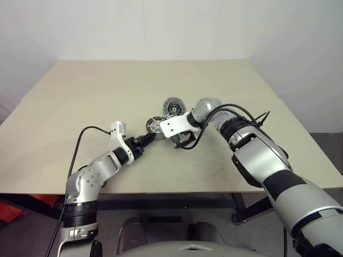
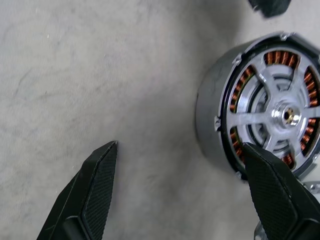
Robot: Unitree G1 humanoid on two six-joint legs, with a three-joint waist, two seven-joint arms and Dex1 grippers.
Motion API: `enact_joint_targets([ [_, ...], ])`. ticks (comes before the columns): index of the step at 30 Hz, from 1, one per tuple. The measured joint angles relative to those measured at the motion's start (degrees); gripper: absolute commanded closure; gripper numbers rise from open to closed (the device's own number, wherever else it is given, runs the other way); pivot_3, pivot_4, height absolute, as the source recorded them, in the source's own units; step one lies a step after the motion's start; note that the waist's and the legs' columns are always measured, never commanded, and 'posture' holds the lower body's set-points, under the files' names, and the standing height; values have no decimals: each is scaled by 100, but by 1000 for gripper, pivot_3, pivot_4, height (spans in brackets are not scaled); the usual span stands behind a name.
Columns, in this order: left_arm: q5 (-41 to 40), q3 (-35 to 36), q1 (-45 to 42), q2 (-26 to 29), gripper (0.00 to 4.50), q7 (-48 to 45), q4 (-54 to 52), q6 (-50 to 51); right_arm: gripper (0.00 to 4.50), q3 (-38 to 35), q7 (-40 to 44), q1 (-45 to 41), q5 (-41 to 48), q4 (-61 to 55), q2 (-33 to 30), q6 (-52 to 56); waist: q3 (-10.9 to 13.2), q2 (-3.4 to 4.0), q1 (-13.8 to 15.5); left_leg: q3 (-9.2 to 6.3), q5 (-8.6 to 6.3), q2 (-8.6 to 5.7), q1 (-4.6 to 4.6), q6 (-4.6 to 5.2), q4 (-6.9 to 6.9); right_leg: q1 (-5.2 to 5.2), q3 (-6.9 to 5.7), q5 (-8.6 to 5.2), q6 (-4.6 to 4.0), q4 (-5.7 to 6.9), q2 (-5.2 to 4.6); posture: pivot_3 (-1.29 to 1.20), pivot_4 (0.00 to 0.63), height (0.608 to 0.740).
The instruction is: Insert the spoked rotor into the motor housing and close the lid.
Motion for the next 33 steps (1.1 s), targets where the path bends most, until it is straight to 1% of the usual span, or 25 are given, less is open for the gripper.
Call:
enact_joint_targets([
  [2, -12, 0, 28, -3, 1873, 35, -24, 0, 659, -31, -7, -5, 2, 2, 35, 45, 1, 1, 1, 0, 0, 0, -1, 0, 0, 0, 0, 0, 0, 0, 0, 0, 0, 740],
  [6, -38, 2, 39, -7, 1873, 70, -41, 0, 2013, -37, -66, -58, -3, 2, 55, 90, 2, 3, 4, 0, 0, 0, -1, 0, 0, 0, 0, 0, 0, -1, 0, 0, 0, 740],
  [20, -61, -15, 45, -21, 1873, 104, -52, -2, 2013, -213, -346, -100, -5, 10, 60, 240, 6, 10, 4, 0, 0, 0, -1, 0, 0, 0, 1, 0, 0, -1, 0, 0, 0, 740],
  [33, -61, -9, 44, -18, 1873, 141, -52, -3, 2013, -223, -497, -83, -30, 137, 253, 461, 12, 20, -2, 0, 0, 0, 0, 0, 0, -1, 2, 0, 0, 0, 1, 0, 0, 740],
])
